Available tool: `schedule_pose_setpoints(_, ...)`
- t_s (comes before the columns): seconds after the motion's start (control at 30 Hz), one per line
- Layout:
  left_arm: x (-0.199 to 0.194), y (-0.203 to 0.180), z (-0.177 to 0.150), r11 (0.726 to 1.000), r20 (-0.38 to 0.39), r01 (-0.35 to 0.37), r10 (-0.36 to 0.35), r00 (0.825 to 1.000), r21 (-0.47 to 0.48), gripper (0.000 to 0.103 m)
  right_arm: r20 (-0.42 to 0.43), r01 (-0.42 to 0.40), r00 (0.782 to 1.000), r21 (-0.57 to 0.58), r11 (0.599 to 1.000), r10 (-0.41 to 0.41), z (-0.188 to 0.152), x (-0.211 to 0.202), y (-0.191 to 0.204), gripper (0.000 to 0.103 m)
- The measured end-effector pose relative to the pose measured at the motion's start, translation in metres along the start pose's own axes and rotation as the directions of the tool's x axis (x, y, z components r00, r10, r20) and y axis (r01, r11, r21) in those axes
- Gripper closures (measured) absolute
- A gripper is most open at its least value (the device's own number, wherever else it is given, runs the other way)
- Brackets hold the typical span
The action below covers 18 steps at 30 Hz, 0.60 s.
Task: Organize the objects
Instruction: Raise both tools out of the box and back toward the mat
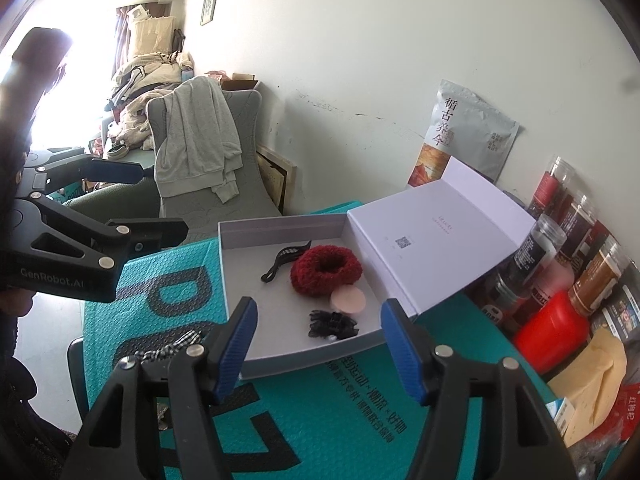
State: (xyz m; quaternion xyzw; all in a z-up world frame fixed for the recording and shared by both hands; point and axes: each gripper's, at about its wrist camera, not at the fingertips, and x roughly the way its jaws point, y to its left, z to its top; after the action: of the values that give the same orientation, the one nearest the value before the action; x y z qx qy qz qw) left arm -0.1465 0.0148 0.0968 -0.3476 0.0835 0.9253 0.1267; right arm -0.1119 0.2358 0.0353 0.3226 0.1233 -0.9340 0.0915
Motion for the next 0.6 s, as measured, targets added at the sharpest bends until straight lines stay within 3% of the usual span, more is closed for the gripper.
schedule_pose_setpoints(0.6,-0.013,-0.001,-0.085,0.999,-0.082,0.028,-0.031,0.996,-0.03,0.016,-0.071,-0.07,0.995,0.023,0.997,0.071,-0.057,-0.001,0.045,0.038)
